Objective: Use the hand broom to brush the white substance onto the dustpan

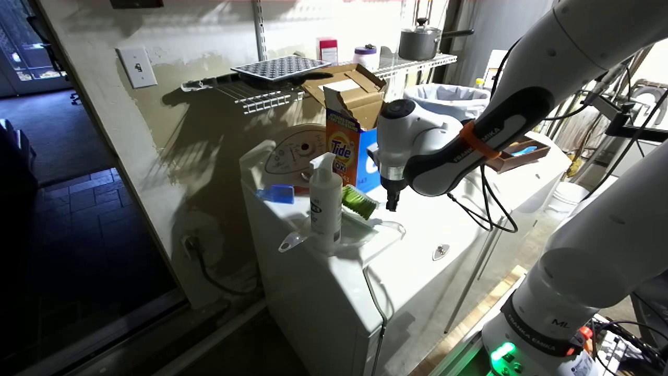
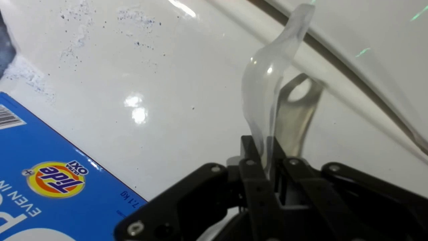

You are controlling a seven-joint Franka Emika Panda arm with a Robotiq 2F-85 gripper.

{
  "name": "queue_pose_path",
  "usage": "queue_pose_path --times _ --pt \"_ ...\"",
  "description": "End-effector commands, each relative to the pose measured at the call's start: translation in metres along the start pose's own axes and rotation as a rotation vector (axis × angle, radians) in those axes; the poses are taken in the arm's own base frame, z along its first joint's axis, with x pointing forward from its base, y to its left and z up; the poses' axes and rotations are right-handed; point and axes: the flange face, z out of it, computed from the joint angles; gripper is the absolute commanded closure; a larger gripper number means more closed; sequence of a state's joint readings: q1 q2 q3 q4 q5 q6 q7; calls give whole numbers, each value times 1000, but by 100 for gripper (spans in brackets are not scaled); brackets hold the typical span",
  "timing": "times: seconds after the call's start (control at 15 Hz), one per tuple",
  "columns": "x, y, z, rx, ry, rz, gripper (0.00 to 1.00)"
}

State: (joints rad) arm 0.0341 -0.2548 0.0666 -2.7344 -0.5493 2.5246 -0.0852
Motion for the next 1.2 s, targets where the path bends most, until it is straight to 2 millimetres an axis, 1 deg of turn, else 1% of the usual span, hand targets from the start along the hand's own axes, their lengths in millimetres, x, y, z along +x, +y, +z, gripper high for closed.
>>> queue_pose_path --times 0.0,0.2,0.27,0.47,0.8,1.13 --pt "-13 6 0 -2 -32 30 97" --pt "-22 7 6 5 -94 39 97" --pt "-22 9 8 9 -119 40 97" --pt "-31 15 10 13 -161 51 97" --pt "-50 34 11 -34 -229 32 97" --pt "-70 56 18 -68 -273 -81 97"
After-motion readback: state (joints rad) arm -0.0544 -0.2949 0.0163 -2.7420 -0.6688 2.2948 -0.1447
